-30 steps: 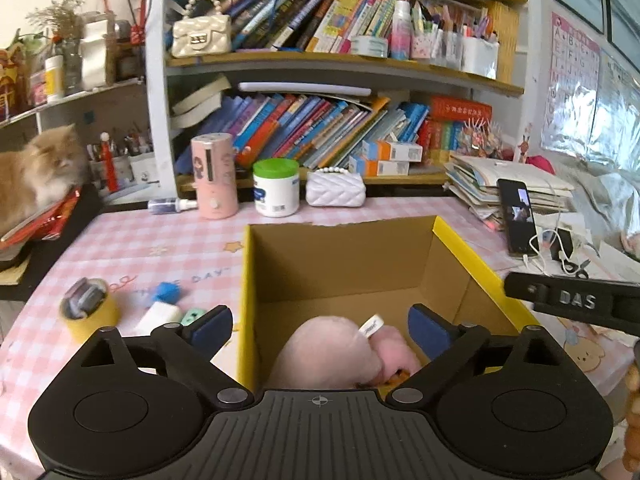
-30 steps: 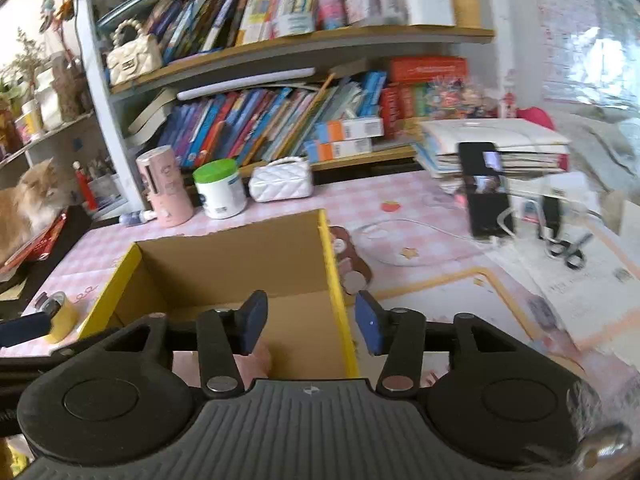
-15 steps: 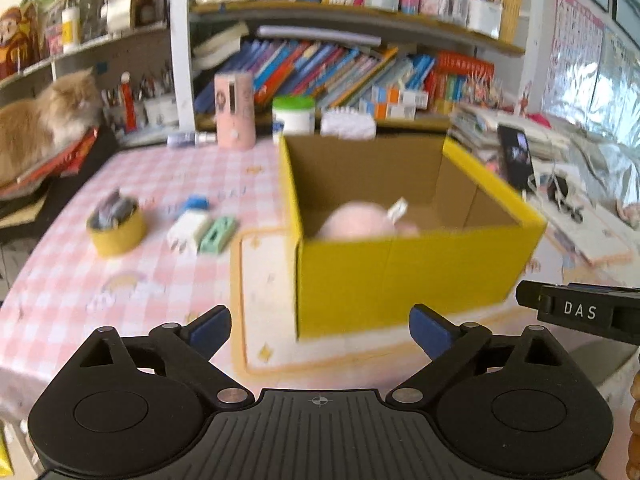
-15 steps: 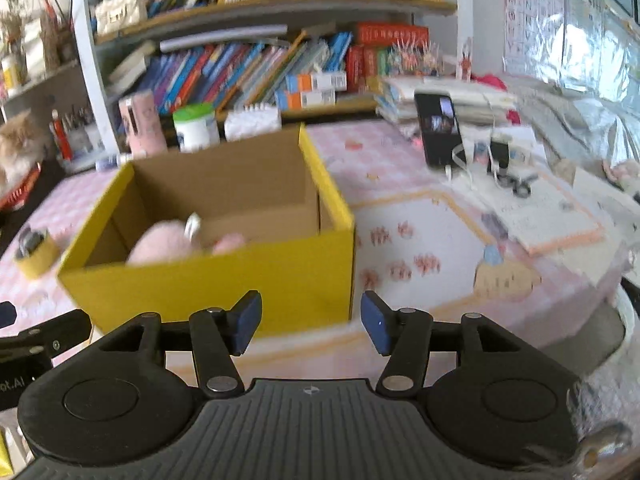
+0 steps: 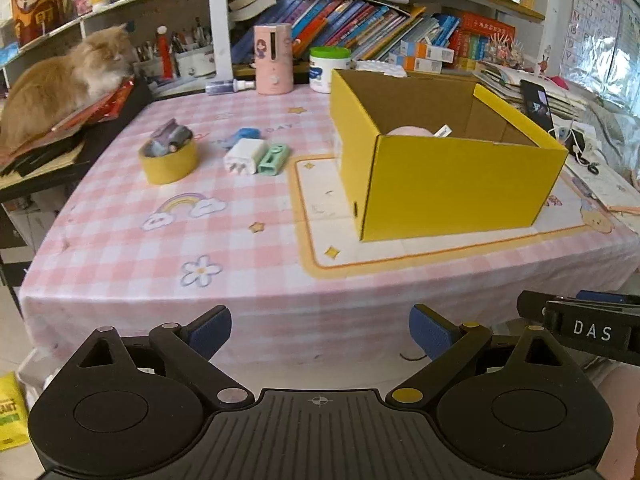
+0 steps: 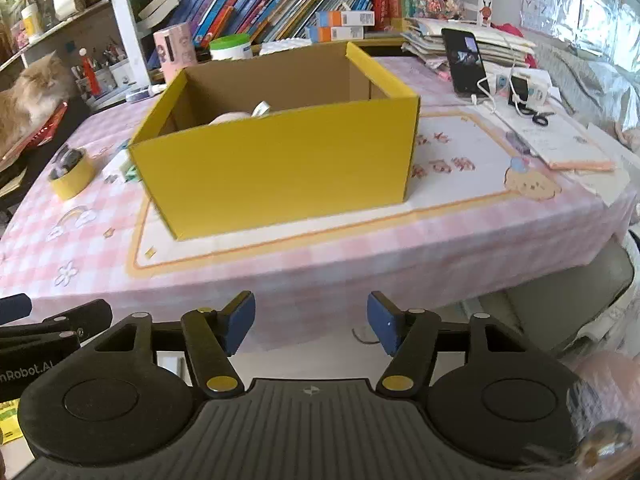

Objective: Organize objects
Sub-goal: 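Withdraw both tools from the box and move toward the tape roll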

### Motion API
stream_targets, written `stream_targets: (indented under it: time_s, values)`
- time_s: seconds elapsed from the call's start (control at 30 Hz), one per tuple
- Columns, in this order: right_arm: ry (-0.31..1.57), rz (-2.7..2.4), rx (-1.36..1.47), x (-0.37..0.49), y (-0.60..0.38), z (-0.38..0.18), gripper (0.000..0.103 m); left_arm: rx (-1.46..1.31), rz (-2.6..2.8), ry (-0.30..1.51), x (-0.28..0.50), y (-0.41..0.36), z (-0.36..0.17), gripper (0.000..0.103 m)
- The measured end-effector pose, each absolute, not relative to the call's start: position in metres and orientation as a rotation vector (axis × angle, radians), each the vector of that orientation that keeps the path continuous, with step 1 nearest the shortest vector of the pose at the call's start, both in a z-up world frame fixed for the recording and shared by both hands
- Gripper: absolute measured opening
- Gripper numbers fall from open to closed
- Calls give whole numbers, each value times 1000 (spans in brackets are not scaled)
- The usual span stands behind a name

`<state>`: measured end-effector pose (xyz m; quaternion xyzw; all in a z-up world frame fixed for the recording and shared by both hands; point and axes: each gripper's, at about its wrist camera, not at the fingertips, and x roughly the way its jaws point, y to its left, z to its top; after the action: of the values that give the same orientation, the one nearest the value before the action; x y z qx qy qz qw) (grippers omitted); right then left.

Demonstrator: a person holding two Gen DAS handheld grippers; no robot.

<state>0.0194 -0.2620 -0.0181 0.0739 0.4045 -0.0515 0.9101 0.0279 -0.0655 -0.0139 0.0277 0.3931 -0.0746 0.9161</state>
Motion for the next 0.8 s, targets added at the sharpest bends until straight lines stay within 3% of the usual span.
stream_targets:
  time_s: [0.8]
  values:
    - [829, 61, 85, -5, -156, -5, 73, -5, 11, 757, -14, 42, 2, 97]
